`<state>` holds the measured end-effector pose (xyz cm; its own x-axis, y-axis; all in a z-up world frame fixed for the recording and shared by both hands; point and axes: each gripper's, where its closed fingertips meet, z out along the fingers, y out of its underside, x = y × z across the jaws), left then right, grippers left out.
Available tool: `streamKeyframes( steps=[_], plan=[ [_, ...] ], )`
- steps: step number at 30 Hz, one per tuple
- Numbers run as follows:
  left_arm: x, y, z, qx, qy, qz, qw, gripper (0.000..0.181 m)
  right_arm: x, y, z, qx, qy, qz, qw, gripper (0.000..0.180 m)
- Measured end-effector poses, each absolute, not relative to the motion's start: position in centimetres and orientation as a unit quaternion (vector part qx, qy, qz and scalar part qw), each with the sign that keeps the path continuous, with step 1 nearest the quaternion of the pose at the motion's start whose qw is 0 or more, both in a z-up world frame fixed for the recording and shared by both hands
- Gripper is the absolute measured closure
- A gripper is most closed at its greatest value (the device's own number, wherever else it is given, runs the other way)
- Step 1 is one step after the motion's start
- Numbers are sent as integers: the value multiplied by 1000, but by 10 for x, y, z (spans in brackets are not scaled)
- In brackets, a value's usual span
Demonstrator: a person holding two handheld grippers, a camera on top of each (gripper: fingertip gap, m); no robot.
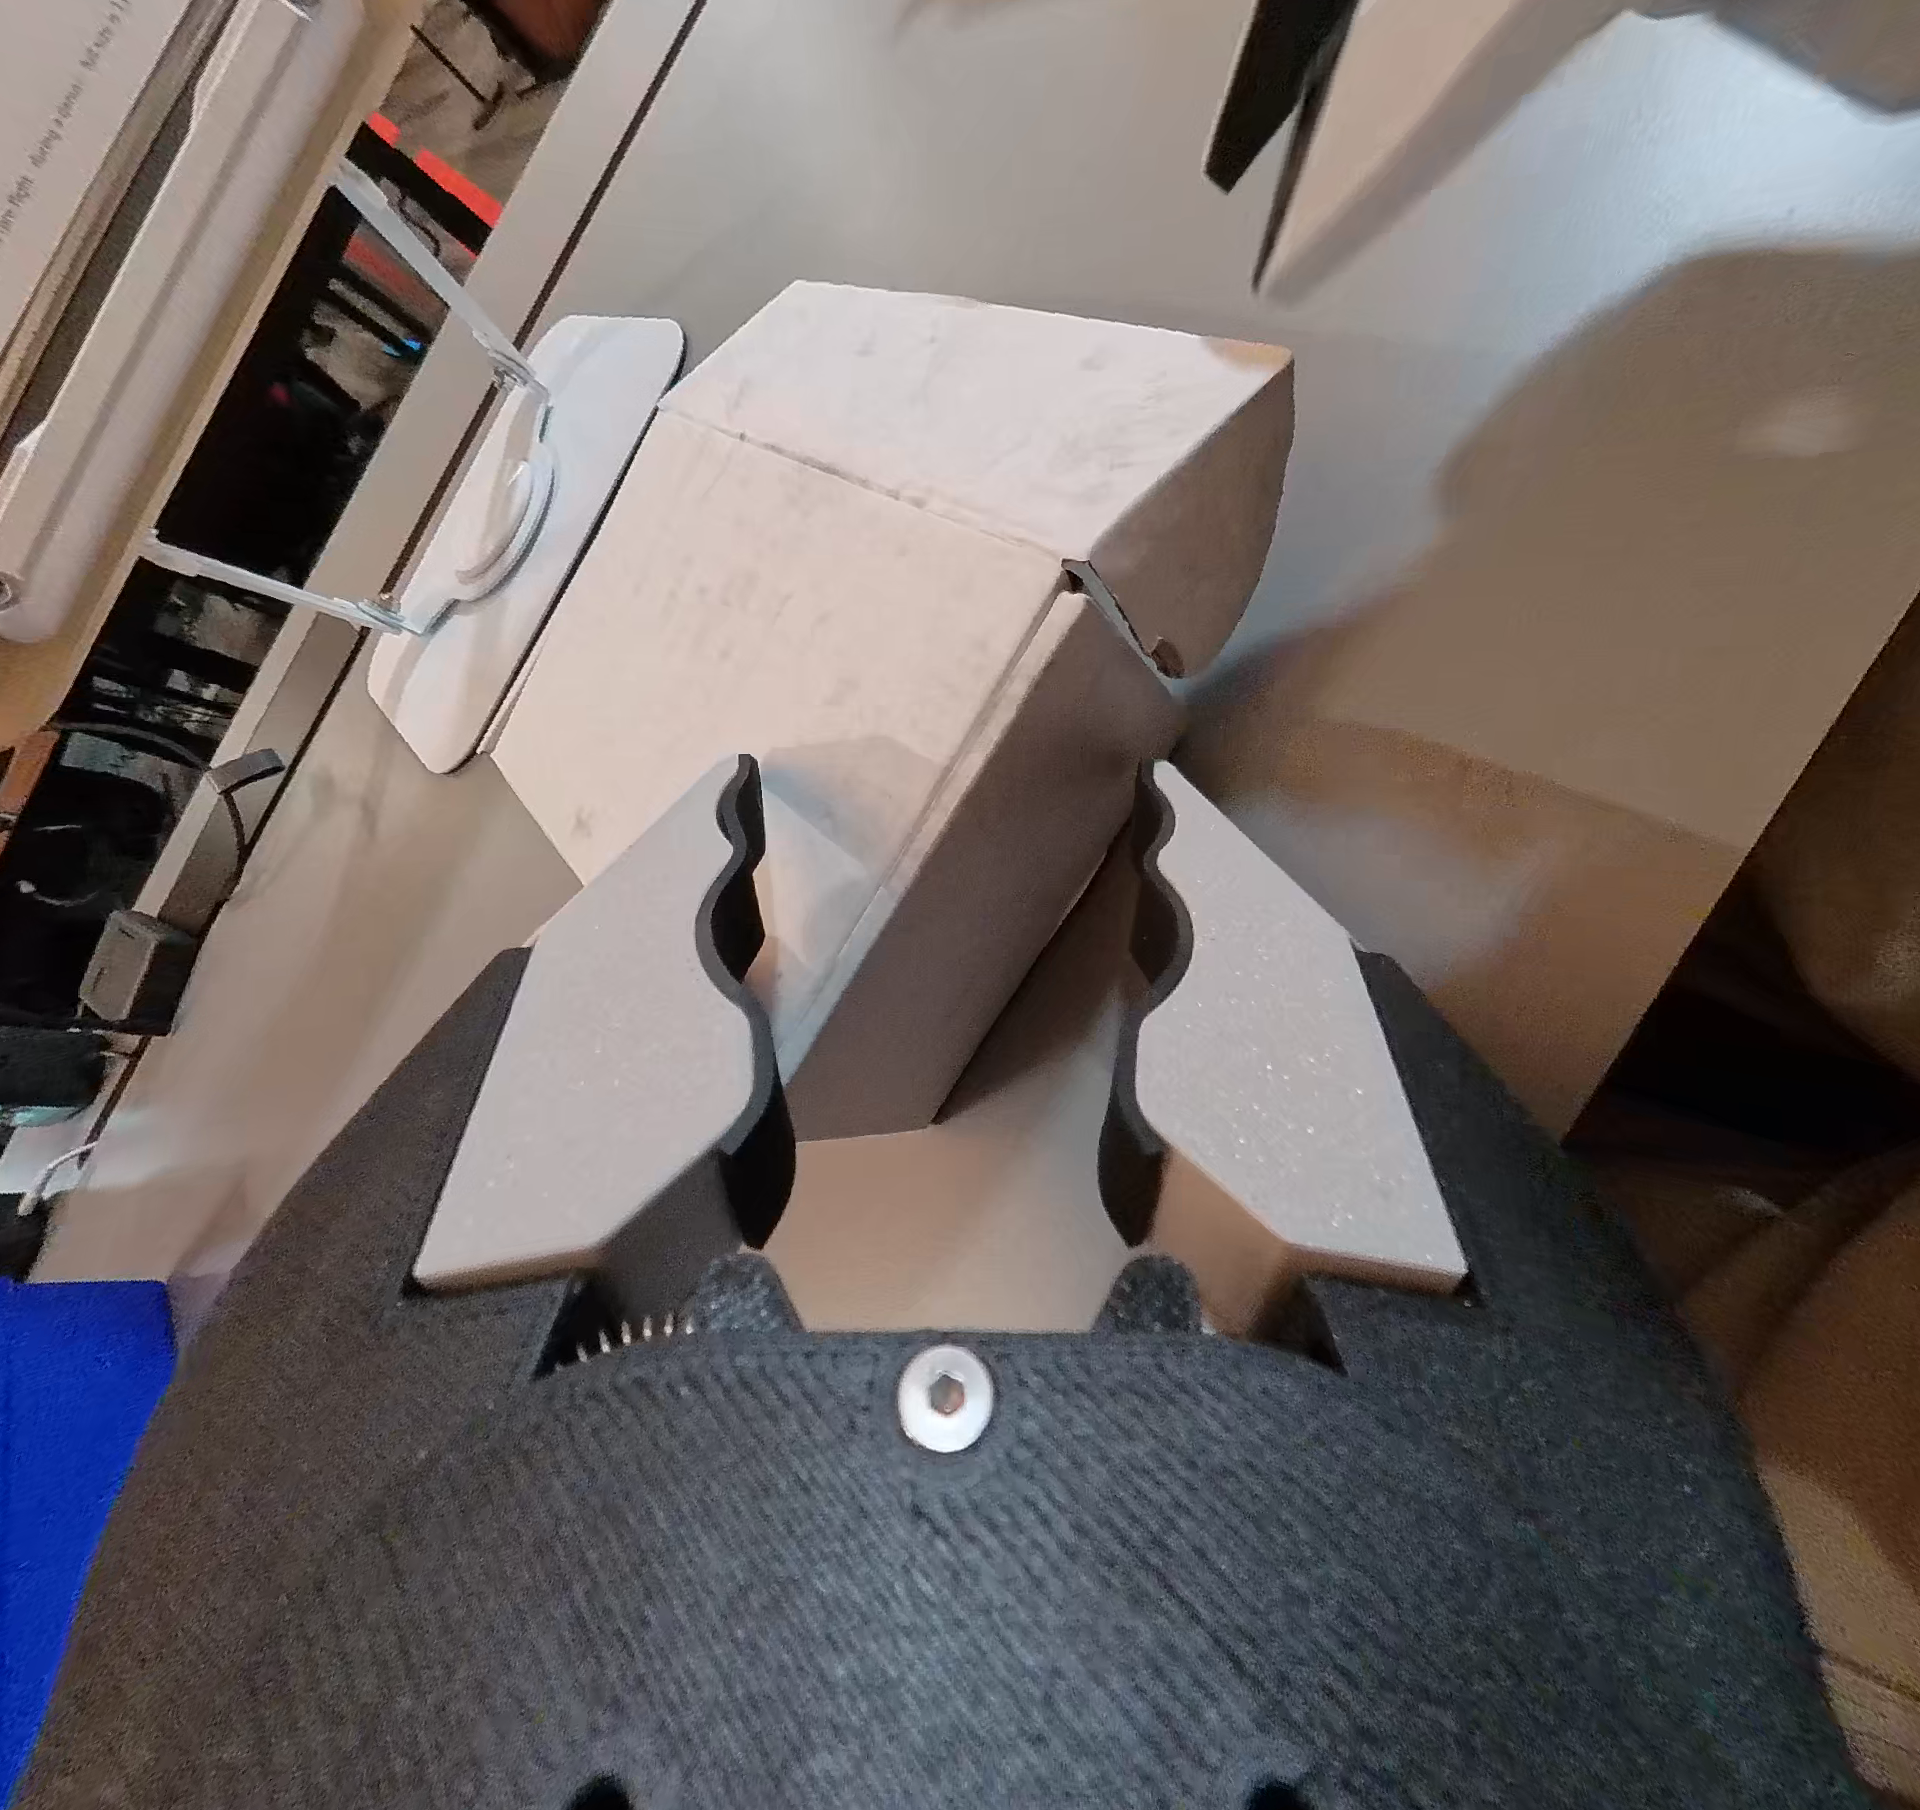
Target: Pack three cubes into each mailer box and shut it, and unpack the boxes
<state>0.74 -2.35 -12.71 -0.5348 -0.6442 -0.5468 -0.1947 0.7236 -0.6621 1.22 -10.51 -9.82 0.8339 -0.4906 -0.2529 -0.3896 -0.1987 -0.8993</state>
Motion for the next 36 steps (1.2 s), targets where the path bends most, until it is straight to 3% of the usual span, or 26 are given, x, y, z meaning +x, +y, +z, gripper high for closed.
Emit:
streamKeyframes(
  steps=[2,5,11,15,19,36],
  plan=[
    [7,-23,-127,-250,832,-272,413,110,13,-100,-107,-813,220,-138,521,128],
    [7,-23,-127,-251,832,-275,412,110,9,-91,-111,-841,115,-236,474,127],
    [7,-24,-127,-249,833,-276,410,111,12,-79,-113,-856,40,-265,442,118],
    [7,-24,-127,-249,833,-277,408,111,19,-73,-115,-857,-17,-301,419,121],
    [7,-24,-127,-249,833,-279,407,111,18,-71,-119,-856,-40,-313,410,138],
    [6,-25,-128,-248,836,-280,402,111,22,-69,-122,-859,12,-259,442,142]
  ],
)
